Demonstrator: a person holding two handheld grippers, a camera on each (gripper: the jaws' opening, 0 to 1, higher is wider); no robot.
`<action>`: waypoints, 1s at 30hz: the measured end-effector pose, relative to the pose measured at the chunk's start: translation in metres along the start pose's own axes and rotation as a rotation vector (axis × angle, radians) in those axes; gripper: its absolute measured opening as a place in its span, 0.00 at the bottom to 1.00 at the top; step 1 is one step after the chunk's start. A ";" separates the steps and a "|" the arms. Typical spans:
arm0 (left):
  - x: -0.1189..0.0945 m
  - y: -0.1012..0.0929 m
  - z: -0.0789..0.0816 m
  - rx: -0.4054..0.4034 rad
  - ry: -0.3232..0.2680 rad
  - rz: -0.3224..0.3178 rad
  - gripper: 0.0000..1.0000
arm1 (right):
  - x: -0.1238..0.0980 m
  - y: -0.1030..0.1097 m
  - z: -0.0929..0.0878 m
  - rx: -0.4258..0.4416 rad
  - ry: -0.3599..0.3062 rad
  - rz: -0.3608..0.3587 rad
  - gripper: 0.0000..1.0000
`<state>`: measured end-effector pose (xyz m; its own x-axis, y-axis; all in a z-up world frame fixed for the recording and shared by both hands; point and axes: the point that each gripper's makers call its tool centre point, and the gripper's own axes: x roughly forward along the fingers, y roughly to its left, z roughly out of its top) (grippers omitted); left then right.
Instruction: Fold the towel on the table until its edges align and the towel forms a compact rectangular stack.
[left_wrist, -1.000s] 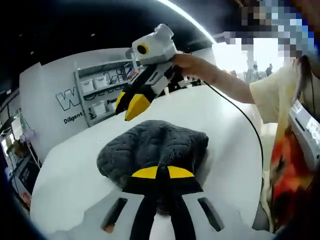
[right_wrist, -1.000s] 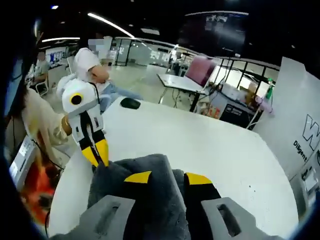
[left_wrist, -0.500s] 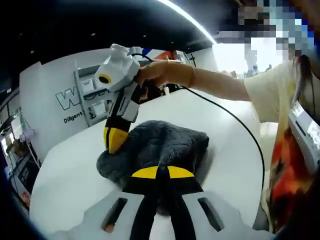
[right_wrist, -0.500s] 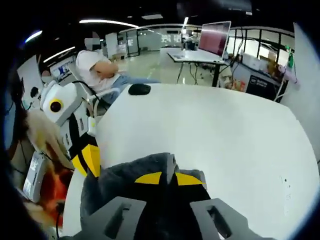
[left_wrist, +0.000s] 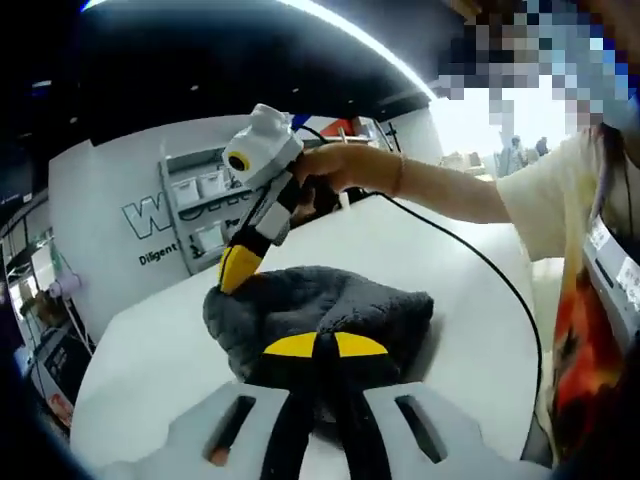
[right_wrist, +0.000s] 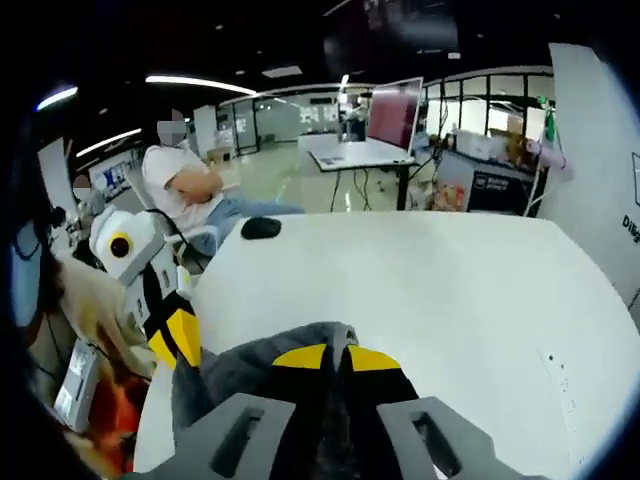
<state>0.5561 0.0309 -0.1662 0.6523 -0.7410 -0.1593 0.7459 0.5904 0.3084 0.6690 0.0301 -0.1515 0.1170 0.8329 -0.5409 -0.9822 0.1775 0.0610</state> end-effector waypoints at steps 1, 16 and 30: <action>-0.001 0.000 0.002 0.001 -0.015 -0.005 0.03 | -0.002 -0.004 0.001 0.006 -0.007 -0.010 0.02; -0.010 0.011 -0.034 -0.152 -0.017 0.065 0.03 | 0.051 -0.017 -0.033 0.012 0.074 0.015 0.06; -0.015 0.016 -0.066 -0.047 0.096 0.097 0.16 | -0.004 -0.004 -0.019 -0.056 -0.083 -0.082 0.38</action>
<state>0.5671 0.0722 -0.2211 0.7300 -0.6470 -0.2200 0.6825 0.6739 0.2828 0.6700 0.0160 -0.1653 0.2063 0.8580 -0.4704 -0.9753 0.2190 -0.0284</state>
